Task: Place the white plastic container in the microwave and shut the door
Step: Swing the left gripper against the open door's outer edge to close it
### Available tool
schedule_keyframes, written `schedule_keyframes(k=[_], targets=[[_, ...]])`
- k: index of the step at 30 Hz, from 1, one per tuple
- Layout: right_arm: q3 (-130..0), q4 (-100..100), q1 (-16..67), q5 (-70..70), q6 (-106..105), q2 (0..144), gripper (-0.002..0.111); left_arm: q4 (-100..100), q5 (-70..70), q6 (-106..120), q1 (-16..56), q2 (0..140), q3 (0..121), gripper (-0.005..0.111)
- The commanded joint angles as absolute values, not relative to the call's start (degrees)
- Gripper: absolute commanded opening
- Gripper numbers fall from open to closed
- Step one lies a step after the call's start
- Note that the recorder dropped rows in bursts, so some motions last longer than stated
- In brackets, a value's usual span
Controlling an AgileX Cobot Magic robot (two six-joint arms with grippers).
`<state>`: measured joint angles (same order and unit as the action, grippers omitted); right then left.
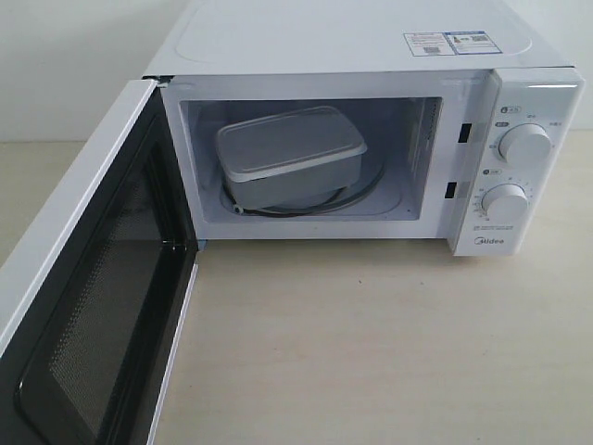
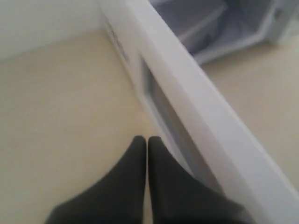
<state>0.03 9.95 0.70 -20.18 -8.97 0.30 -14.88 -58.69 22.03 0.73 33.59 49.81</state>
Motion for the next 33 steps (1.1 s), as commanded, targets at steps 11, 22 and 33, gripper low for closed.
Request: schedule_keyframes(k=[11, 22, 33], targets=[[0.0, 9.96, 0.49, -19.97, -9.01, 0.0, 0.0, -31.13, -64.74, 30.93, 0.58, 58.96, 51.65, 0.004], [0.0, 9.96, 0.49, -19.97, -9.01, 0.0, 0.0, -46.58, -64.23, 42.38, 0.58, 64.55, 51.65, 0.004], [0.0, 9.96, 0.49, -19.97, -9.01, 0.0, 0.0, -53.23, -59.5, 50.4, 0.68, 68.22, 51.65, 0.004]])
